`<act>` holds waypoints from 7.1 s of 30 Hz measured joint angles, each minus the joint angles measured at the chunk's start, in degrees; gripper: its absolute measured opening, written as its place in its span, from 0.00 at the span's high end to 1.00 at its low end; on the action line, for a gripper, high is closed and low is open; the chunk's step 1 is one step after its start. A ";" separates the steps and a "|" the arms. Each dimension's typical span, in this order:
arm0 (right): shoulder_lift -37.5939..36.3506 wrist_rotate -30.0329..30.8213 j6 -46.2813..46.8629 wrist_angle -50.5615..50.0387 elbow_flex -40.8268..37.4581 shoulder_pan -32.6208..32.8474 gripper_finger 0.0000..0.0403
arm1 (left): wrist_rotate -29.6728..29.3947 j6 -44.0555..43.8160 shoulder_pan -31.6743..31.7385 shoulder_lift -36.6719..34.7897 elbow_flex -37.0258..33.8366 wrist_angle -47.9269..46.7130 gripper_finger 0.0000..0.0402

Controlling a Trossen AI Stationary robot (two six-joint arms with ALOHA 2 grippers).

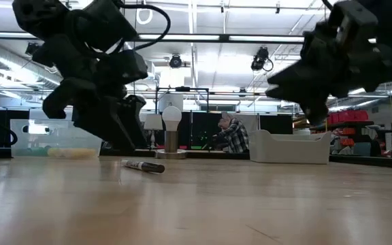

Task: Pick & Place Markers
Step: Put the brown marker into the white bin, then return to Home Position

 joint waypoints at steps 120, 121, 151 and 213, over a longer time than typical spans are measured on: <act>-16.91 -11.97 91.81 -106.55 27.54 39.93 0.91 | -1.95 -3.22 -4.61 8.96 0.00 47.53 0.47; -16.91 -12.27 91.80 -104.02 25.99 39.93 0.91 | -1.95 -3.24 -4.61 8.96 0.00 47.51 0.47; -34.97 -6.51 73.38 -100.57 25.46 36.75 0.58 | -1.99 -4.71 -4.61 8.98 0.00 47.51 0.47; -73.98 -26.33 -16.58 -48.31 -14.91 -20.54 1.00 | -3.92 -8.77 -2.59 9.01 -0.02 46.85 0.47</act>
